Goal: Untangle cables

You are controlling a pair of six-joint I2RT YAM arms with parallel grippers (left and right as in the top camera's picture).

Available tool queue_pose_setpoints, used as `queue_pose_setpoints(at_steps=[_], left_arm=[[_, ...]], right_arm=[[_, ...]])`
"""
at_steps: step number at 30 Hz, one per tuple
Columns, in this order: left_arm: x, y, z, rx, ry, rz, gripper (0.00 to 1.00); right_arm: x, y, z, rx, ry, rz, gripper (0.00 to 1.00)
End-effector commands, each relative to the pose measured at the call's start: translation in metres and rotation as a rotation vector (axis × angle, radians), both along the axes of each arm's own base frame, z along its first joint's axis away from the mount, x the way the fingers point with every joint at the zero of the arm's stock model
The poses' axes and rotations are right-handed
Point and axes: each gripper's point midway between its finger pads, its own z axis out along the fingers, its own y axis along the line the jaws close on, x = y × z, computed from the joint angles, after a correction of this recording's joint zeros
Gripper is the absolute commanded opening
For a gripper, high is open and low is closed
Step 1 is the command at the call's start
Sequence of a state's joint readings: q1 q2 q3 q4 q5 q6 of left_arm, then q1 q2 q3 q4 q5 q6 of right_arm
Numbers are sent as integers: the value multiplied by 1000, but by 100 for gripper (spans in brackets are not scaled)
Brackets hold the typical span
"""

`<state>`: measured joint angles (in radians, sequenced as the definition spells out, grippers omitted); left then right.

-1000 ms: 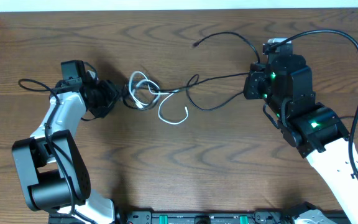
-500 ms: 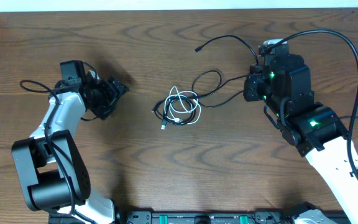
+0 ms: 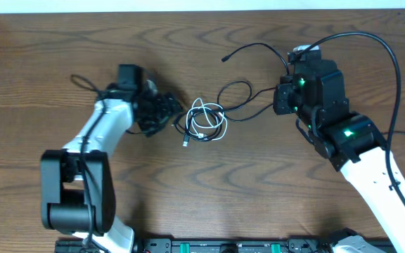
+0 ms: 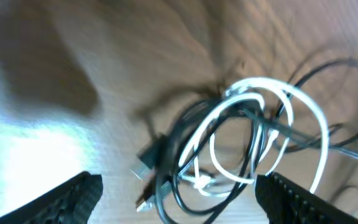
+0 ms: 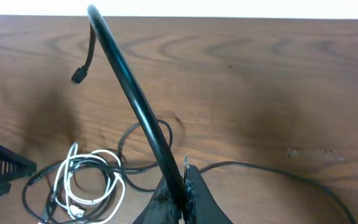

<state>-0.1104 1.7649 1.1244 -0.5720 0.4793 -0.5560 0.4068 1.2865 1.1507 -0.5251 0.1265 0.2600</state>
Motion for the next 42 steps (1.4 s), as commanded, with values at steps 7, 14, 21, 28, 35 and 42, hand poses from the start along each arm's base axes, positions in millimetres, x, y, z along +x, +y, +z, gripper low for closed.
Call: queue_pose_setpoints(at_steps=[7,14,21,28,35,42], left_arm=[[4,-22,20,258,-59,-34,84],[-7,-33,12,348,-53,-73,84],[-20,-32,-8,374,20,-99,71],[-28,-28,-14,397,44,-152,67],[-41,-18,-17,443,98,-158,33],[-44,-12,-19,471,107,-156,32]], right_arm=[[8,0,-29,-44,81,-3,1],[6,5,-47,-46,139,21,1],[-2,4,-63,-65,210,31,1],[-13,3,-96,-103,337,41,1],[-14,7,-117,-108,399,57,1],[-15,7,-118,-109,403,57,1]])
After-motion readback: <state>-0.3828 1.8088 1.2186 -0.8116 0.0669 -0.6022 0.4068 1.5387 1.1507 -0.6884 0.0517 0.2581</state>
